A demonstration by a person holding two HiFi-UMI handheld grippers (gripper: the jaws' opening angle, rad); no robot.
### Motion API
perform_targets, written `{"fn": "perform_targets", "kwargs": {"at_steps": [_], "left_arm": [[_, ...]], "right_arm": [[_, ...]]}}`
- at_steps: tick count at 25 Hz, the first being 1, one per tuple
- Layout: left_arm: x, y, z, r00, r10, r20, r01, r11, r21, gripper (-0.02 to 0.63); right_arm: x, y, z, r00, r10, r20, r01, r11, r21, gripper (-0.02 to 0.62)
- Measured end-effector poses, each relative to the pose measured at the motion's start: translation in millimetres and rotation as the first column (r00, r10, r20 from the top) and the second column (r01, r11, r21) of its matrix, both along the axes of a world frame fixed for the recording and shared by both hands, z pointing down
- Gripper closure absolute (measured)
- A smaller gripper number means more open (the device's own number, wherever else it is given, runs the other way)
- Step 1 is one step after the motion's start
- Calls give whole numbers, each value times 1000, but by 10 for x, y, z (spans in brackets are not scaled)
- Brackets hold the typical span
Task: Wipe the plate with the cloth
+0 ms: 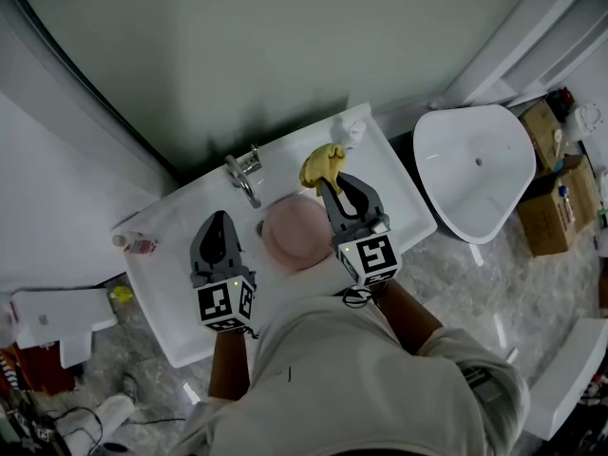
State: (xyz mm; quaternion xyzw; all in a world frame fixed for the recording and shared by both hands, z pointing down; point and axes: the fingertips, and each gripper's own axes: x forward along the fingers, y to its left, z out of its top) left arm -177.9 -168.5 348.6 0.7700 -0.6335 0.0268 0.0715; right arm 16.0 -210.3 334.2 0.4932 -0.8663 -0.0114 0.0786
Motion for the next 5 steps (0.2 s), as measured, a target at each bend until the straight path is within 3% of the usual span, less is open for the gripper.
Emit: {"fn": "perform_targets", "kwargs": {"at_steps": [5], "left_arm": [[29, -24, 23, 1000, -1, 2, 1, 1000, -7, 581]], "right_arm": [[9, -27, -10, 1000, 2, 20, -1, 1000, -9, 537]]}}
